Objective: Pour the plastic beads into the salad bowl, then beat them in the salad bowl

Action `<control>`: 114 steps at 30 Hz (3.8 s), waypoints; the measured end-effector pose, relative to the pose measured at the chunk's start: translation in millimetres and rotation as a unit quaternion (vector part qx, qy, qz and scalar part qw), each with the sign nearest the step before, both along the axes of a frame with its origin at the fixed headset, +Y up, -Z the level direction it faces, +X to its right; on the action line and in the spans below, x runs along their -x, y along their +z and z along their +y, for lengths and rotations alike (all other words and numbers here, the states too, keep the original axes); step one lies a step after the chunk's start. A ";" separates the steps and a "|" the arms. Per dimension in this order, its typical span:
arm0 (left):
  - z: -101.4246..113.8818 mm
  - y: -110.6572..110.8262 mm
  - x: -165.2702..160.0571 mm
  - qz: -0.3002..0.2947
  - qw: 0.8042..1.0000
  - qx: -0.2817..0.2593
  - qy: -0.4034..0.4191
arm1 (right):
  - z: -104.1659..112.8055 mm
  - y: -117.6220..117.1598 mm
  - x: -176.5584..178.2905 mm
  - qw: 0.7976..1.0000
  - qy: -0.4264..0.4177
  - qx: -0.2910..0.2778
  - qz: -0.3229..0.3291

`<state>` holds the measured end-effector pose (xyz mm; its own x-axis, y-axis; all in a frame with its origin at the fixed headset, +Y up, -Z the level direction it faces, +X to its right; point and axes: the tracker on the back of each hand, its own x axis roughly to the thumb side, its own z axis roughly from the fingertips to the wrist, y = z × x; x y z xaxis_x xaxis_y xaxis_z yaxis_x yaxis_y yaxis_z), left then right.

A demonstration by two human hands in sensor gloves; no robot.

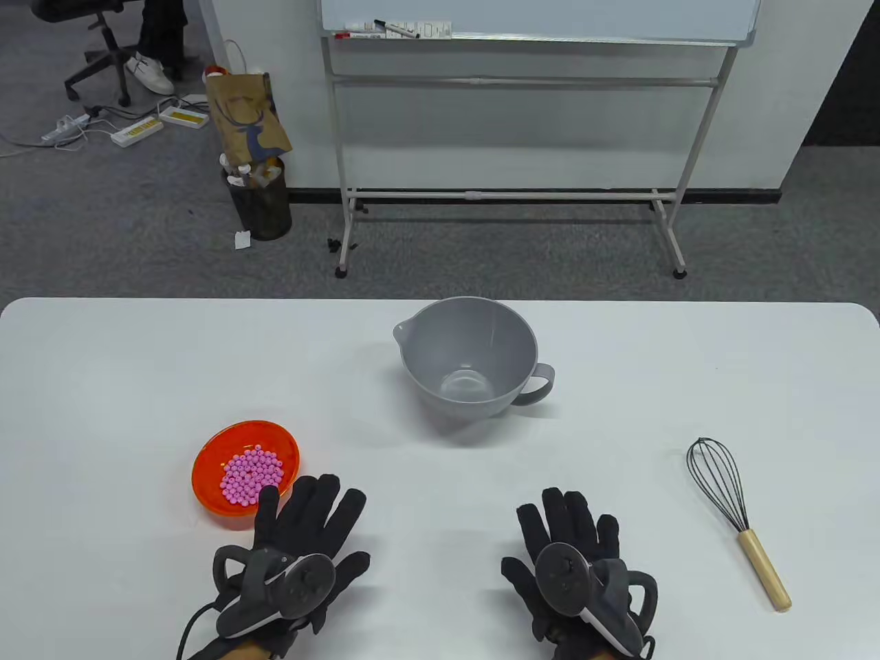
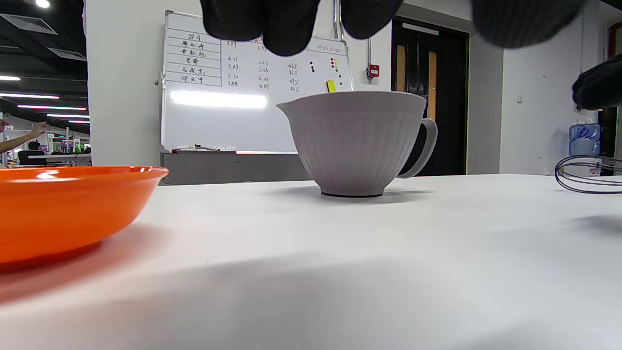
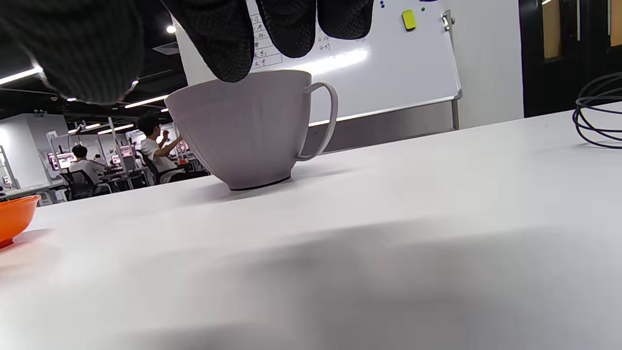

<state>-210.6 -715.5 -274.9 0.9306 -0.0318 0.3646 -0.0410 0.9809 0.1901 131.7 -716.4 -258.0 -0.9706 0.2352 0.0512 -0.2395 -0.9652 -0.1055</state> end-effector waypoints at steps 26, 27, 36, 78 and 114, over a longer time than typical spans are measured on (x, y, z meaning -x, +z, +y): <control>0.6 2.3 0.4 0.001 1.000 -0.009 -0.023 | -0.6 4.4 4.5 1.000 0.009 0.002 0.005; 0.4 2.4 0.5 0.000 1.000 -0.009 -0.023 | 0.5 4.9 5.7 1.000 0.002 0.001 0.008; 0.1 2.5 0.3 -0.005 1.000 -0.007 -0.015 | 15.0 -10.9 19.9 1.000 -0.017 0.002 0.020; -1.1 -2.4 7.0 0.000 1.000 0.002 -0.007 | 25.1 -165.2 75.3 0.991 0.042 -0.088 -0.095; -1.6 -2.4 13.6 0.019 1.000 0.004 -0.009 | 23.3 14.4 69.6 0.987 0.054 -0.130 0.074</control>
<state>-224.2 -717.2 -277.3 0.9434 -0.0468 0.3284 -0.0152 0.9829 0.1837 62.2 -693.1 -243.6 -0.9668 0.0912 0.2385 -0.1679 -0.9308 -0.3246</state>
